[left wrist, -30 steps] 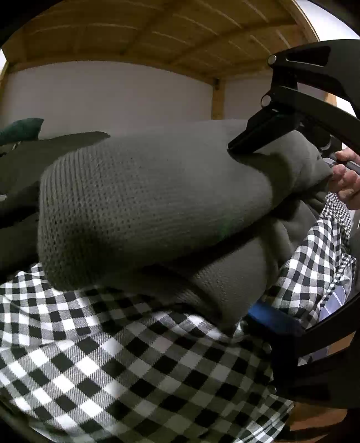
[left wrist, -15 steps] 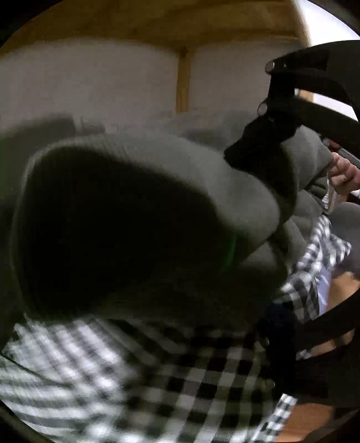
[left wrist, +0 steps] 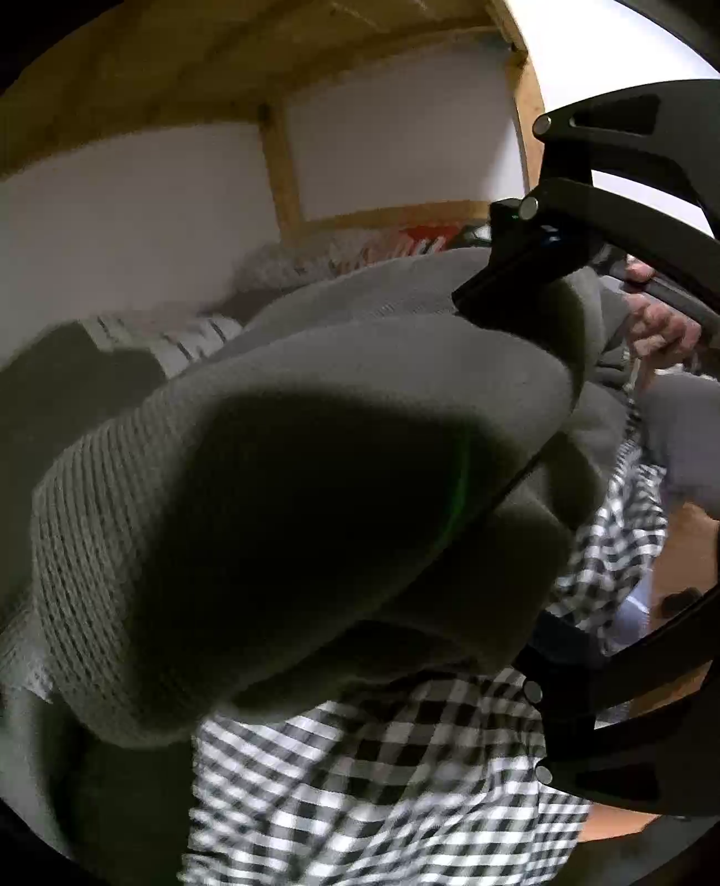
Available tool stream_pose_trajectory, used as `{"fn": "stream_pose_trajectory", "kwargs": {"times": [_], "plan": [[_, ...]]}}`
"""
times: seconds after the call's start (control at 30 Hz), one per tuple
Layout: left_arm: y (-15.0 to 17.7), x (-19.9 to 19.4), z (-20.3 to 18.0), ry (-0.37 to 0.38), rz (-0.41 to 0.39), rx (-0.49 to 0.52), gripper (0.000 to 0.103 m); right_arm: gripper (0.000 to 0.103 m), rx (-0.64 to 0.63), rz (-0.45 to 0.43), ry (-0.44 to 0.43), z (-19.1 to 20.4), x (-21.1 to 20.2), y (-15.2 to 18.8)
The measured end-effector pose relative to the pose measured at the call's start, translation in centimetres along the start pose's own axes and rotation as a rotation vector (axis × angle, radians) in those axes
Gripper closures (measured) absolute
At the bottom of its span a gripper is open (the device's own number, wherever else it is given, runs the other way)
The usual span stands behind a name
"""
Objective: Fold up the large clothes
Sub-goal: 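Lift the grey hoodie bundle with both grippers and carry it along the bed, then lower the bundle onto the gingham sheet beside the pillows with both grippers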
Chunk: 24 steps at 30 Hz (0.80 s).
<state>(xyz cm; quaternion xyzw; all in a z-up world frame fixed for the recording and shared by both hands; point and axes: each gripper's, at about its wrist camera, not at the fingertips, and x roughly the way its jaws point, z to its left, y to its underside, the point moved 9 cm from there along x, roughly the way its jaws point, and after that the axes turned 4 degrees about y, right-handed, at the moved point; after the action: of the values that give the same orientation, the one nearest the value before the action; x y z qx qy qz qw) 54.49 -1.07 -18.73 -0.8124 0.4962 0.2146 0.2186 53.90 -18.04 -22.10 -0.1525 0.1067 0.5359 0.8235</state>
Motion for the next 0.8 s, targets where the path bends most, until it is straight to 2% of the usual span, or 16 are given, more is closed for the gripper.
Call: {"fn": "stream_pose_trajectory", "kwargs": {"times": [0.03, 0.1, 0.2, 0.23, 0.3, 0.37, 0.43, 0.5, 0.53, 0.6, 0.7, 0.8], "plan": [[0.3, 0.3, 1.0, -0.005, 0.014, -0.035, 0.008, 0.023, -0.002, 0.004, 0.009, -0.4, 0.3, 0.3], [0.2, 0.7, 1.1, -0.012, 0.006, -0.008, 0.008, 0.024, -0.035, -0.005, 0.007, -0.6, 0.7, 0.8], [0.2, -0.9, -2.2, -0.009, -0.053, 0.103, 0.008, 0.025, -0.071, -0.069, -0.048, 1.9, -0.4, 0.9], [1.3, -2.3, -3.4, -0.027, -0.057, 0.144, 0.008, 0.025, -0.080, -0.075, -0.066, 2.9, -1.1, 0.7], [0.8, -2.8, -5.5, -0.038, -0.047, 0.160, 0.008, 0.025, -0.100, -0.083, -0.078, 4.3, -2.3, 0.5], [0.9, -2.2, -7.1, -0.030, -0.034, 0.149, 0.008, 0.025, -0.102, -0.068, -0.065, 5.4, -2.9, 0.3], [0.4, -3.5, -6.3, -0.029, -0.018, 0.130, 0.008, 0.024, -0.097, -0.051, -0.035, 5.8, -3.0, 0.5], [1.0, -3.8, -5.4, -0.060, -0.006, 0.107, 0.008, 0.024, -0.090, -0.036, 0.000, 5.9, -2.8, 0.7], [1.1, -4.4, -4.7, -0.072, -0.008, 0.118, 0.008, 0.025, -0.097, -0.034, 0.014, 6.0, -2.8, 0.9], [1.4, -5.2, -6.6, -0.088, -0.034, 0.187, 0.008, 0.025, -0.124, -0.053, -0.005, 6.4, -3.3, 1.7], [2.1, -7.1, -9.8, -0.048, -0.098, 0.304, 0.008, 0.025, -0.146, -0.085, -0.074, 7.8, -4.6, 1.9], [2.8, -7.7, -12.0, 0.005, -0.134, 0.359, 0.008, 0.025, -0.181, -0.118, -0.108, 10.0, -6.7, 1.2]]}}
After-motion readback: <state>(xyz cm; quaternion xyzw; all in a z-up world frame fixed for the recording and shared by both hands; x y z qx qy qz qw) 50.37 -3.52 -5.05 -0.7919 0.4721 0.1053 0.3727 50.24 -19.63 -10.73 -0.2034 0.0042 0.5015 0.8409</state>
